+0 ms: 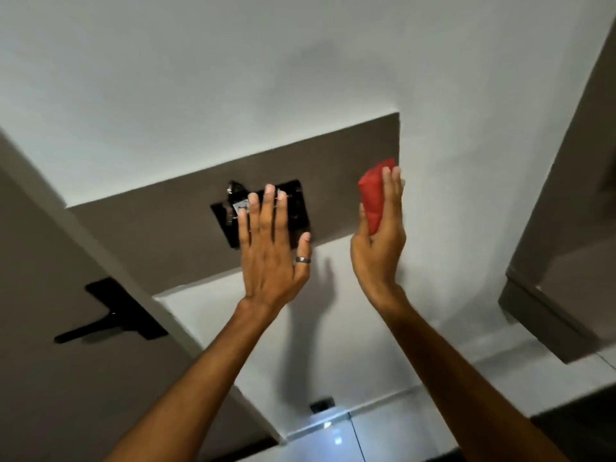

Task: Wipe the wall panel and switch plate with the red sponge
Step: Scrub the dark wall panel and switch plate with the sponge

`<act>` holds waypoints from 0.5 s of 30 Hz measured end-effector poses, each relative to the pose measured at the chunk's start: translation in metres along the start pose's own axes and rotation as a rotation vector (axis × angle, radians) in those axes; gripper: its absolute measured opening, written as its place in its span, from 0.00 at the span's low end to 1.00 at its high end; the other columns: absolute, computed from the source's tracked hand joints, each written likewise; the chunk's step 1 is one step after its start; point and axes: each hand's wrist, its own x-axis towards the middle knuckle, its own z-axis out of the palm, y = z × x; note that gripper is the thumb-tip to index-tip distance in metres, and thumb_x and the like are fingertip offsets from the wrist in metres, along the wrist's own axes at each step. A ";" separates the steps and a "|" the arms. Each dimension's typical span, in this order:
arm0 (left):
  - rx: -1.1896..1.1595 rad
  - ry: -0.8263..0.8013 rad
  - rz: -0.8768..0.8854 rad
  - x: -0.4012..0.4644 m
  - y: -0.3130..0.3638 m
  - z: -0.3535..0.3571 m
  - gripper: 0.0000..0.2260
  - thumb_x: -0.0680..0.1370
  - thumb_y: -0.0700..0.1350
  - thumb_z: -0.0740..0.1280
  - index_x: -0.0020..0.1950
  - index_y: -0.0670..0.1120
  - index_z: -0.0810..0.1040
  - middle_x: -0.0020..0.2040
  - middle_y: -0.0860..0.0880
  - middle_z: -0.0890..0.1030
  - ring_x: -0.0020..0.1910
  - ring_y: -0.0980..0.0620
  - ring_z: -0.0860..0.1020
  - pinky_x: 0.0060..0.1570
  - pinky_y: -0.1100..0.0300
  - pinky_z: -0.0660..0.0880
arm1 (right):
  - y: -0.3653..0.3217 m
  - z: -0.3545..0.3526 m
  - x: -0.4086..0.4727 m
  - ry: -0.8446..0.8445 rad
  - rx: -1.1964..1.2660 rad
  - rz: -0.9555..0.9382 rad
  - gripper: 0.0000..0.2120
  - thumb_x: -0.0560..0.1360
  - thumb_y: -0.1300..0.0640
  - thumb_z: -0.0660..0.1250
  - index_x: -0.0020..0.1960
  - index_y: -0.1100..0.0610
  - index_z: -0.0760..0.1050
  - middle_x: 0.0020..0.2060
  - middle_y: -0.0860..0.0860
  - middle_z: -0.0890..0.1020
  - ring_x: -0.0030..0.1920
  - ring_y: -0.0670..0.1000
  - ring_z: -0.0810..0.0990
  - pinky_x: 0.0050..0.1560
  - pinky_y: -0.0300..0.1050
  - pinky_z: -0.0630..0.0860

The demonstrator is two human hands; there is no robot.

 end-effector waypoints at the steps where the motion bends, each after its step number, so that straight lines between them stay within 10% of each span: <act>1: 0.021 0.017 -0.017 0.002 -0.019 -0.009 0.32 0.83 0.52 0.61 0.82 0.40 0.55 0.83 0.40 0.55 0.83 0.41 0.48 0.81 0.43 0.45 | -0.008 0.015 -0.001 -0.030 -0.025 -0.081 0.31 0.80 0.72 0.60 0.82 0.61 0.61 0.83 0.58 0.60 0.85 0.58 0.54 0.85 0.45 0.57; 5: 0.101 0.057 -0.063 0.005 -0.076 -0.031 0.32 0.83 0.51 0.61 0.82 0.39 0.56 0.82 0.40 0.55 0.82 0.40 0.48 0.81 0.41 0.46 | -0.019 0.068 -0.008 -0.216 -0.188 -0.312 0.35 0.77 0.71 0.63 0.82 0.61 0.61 0.83 0.60 0.58 0.85 0.61 0.51 0.83 0.70 0.57; 9: 0.141 0.065 -0.041 0.003 -0.114 -0.037 0.31 0.83 0.52 0.60 0.82 0.39 0.57 0.82 0.40 0.55 0.83 0.41 0.48 0.81 0.41 0.47 | 0.000 0.091 -0.026 -0.361 -0.489 -0.437 0.36 0.84 0.36 0.55 0.85 0.51 0.51 0.86 0.52 0.48 0.86 0.55 0.42 0.84 0.61 0.48; 15: 0.232 0.145 0.072 0.008 -0.150 -0.030 0.28 0.83 0.50 0.59 0.80 0.40 0.61 0.81 0.41 0.60 0.83 0.46 0.47 0.81 0.45 0.46 | 0.033 0.101 0.009 -0.134 -0.624 -0.819 0.27 0.86 0.42 0.55 0.83 0.50 0.62 0.83 0.54 0.63 0.84 0.59 0.60 0.81 0.59 0.62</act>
